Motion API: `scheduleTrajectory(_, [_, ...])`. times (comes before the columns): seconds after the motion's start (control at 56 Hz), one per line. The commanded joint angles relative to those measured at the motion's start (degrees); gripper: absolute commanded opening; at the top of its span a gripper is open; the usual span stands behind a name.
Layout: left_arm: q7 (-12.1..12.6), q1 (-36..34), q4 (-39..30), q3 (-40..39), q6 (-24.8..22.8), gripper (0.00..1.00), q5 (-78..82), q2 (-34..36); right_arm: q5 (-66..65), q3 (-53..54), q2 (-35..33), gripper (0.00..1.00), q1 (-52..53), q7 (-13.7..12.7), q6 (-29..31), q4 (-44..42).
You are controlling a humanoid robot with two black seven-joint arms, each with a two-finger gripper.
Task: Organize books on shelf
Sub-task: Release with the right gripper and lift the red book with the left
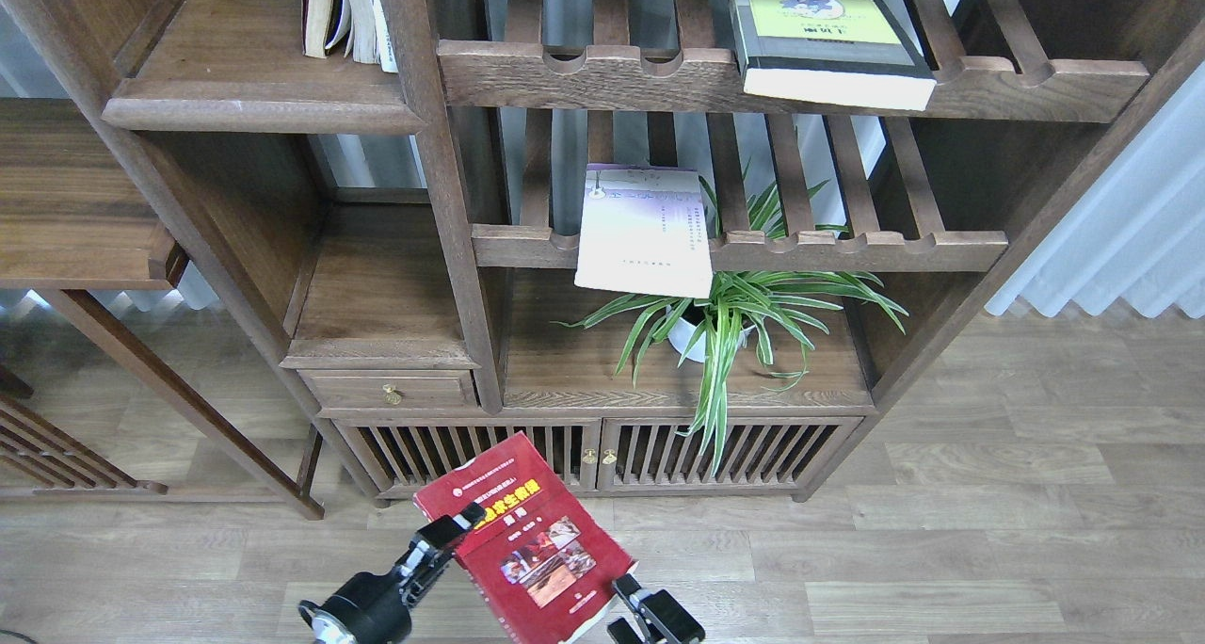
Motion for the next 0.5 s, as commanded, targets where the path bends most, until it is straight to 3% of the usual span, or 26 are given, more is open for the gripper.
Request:
scheduleTrajectory(0.0, [1.4, -1.5, 0.1, -2.3, 0.0, 0.03, 6.4, 5.5, 0.0, 0.0, -1.4, 0.99, 0.3, 0.1, 0.0, -0.4])
scheduleTrajectory(0.214, [2.2, -1.2, 1.7, -11.3, 0.0, 0.03, 23.4, 13.6, 0.0, 0.0, -1.6, 0.99, 0.2, 0.0, 0.0, -0.6])
scheduleTrajectory(0.339, [2.3, -1.0, 6.1, -15.5, 0.0, 0.03, 24.2, 12.9, 0.0, -0.1, -1.6, 0.99, 0.5, 0.0, 0.0, -0.6])
scheduleTrajectory(0.482, [2.4, -1.0, 5.7, -19.9, 0.0, 0.04, 24.2, 10.4, 0.0, -0.2, -1.6, 0.99, 0.3, 0.0, 0.0, -0.6])
